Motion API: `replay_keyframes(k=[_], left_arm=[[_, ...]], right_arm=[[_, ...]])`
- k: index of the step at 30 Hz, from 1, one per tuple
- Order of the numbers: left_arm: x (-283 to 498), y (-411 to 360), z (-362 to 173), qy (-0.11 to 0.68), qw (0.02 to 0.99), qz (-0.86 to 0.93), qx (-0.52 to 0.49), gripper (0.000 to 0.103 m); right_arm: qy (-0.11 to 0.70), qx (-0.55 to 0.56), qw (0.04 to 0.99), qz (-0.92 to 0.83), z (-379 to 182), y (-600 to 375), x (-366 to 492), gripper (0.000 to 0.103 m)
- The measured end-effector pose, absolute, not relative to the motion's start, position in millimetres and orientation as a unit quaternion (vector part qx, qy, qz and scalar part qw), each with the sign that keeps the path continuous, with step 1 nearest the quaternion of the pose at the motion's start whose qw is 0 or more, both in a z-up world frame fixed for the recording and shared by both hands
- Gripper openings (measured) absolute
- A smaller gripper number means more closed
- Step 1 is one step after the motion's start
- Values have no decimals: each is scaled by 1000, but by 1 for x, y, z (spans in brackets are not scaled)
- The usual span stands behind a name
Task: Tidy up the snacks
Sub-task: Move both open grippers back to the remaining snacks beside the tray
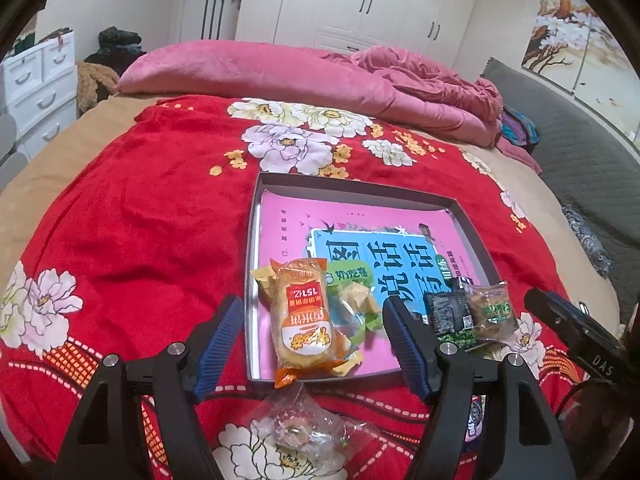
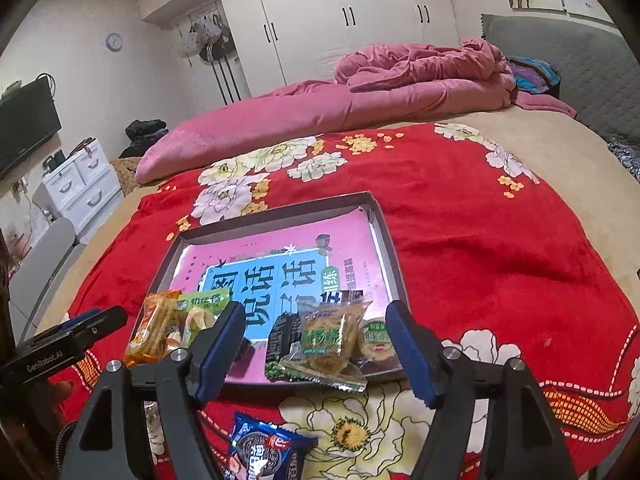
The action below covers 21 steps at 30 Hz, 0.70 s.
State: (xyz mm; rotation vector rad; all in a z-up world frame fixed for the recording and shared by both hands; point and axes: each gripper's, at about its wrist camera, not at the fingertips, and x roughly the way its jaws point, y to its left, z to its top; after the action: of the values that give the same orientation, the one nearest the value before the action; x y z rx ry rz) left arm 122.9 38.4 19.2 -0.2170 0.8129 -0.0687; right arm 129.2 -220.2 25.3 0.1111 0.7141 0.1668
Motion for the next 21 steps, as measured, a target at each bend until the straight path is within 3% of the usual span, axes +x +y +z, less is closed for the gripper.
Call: replay_keyframes(k=[21], left_arm=[[91,39,13,414,906,-20,-85,74]], right_arm=[[387,54,916,92,3,-213,100,76]])
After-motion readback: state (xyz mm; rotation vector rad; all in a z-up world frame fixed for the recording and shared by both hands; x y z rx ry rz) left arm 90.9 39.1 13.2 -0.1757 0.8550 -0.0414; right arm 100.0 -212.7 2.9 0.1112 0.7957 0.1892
